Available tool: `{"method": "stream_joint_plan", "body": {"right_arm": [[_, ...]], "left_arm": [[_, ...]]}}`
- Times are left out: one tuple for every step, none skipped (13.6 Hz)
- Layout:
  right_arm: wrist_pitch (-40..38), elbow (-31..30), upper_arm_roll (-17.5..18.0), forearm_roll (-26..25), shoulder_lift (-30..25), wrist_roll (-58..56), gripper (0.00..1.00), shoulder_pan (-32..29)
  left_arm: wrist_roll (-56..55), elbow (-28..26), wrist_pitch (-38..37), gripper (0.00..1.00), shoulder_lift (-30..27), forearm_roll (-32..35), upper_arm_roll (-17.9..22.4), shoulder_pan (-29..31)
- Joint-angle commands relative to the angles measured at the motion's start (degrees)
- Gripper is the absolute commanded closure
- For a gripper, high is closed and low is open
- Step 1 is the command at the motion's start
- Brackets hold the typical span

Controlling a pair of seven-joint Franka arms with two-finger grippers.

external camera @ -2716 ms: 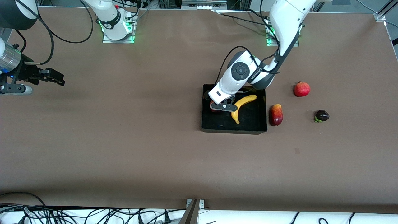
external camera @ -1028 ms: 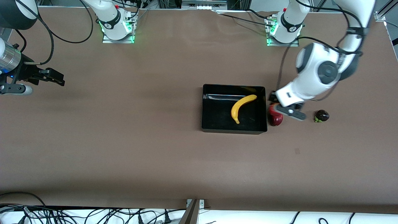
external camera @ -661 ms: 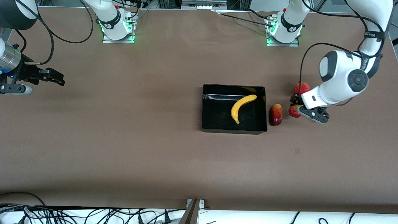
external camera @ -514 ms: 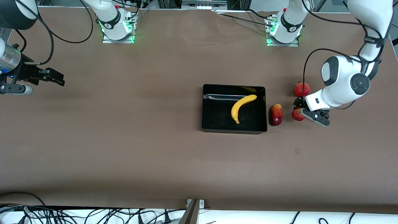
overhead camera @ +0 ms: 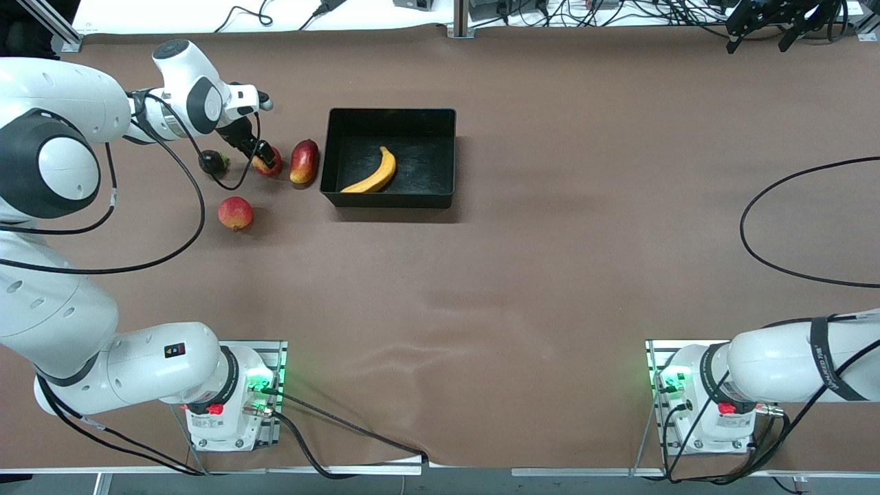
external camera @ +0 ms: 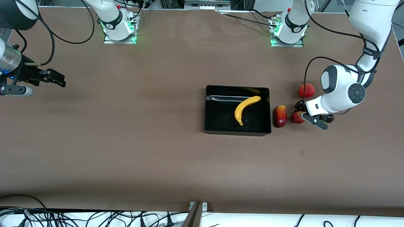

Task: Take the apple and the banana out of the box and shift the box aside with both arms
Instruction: 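Lower the apple onto the table and open the left gripper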

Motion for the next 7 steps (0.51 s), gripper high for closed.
{"method": "stream_joint_plan", "body": {"right_arm": [[-0.26, -0.21, 0.26, -0.04, -0.86, 0.5, 0.0, -0.12], [-0.17, -0.21, 0.26, -0.03, -0.86, 0.5, 0.0, -0.12], [-0.26, -0.21, 0.26, -0.12, -0.86, 0.5, 0.0, -0.12], [-0.26, -0.21, 0.26, -0.04, -0.86, 0.5, 0.0, -0.12], [-0.26, -0.21, 0.26, -0.12, -0.86, 0.5, 0.0, -0.12], [-0.17, -0.21, 0.26, -0.12, -0.86, 0.5, 0.0, -0.12], [-0.17, -0.21, 0.26, -0.04, -0.86, 0.5, 0.0, -0.12]], "left_arm": [[0.39, 0.86, -6.08, 0.0, -3.18, -0.5, -0.51, 1.19], [0.38, 1.21, -9.51, 0.0, -5.54, -2.77, -0.77, 1.19], [0.47, 1.65, -13.72, 0.0, -7.83, -5.83, -1.03, 0.67], [-0.05, 1.65, -16.89, 0.0, -10.28, -8.21, -1.47, -0.56], [-1.1, 1.65, -17.88, 0.0, -12.75, -9.72, -2.09, -3.01], [-3.81, 1.65, -17.98, 0.0, -14.16, -9.91, -2.44, -5.38], [-8.62, 1.65, -17.98, 0.0, -15.22, -9.91, -3.05, -8.27]]}}
